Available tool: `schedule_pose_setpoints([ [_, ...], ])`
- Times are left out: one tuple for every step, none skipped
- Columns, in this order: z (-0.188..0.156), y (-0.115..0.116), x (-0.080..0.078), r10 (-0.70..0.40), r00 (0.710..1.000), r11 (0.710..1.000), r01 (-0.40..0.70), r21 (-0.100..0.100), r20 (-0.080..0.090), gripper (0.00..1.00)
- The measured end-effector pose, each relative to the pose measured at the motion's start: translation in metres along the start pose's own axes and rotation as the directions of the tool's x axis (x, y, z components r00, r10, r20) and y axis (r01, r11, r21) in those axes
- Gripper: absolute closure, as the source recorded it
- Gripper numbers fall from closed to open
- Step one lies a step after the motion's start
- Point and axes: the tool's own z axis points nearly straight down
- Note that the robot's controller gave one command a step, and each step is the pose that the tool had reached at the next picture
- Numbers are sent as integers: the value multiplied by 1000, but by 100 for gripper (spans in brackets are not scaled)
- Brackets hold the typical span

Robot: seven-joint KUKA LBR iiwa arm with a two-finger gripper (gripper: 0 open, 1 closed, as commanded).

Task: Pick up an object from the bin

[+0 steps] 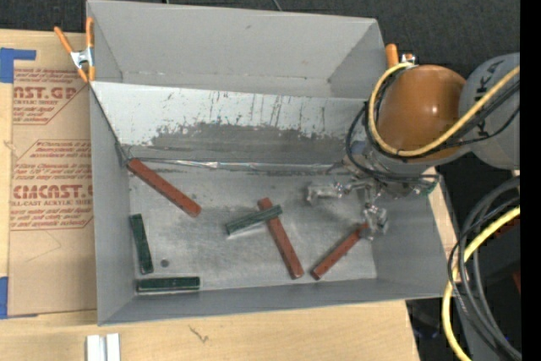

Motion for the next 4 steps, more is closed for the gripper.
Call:
schedule_pose_setpoints([
  [-38,11,4,-92,996,996,92,-8,-2,0],
  [16,22,37,-171,985,985,171,7,7,100],
  [18,24,38,-172,985,985,172,0,3,0],
  [18,23,38,-171,985,985,171,3,4,100],
])
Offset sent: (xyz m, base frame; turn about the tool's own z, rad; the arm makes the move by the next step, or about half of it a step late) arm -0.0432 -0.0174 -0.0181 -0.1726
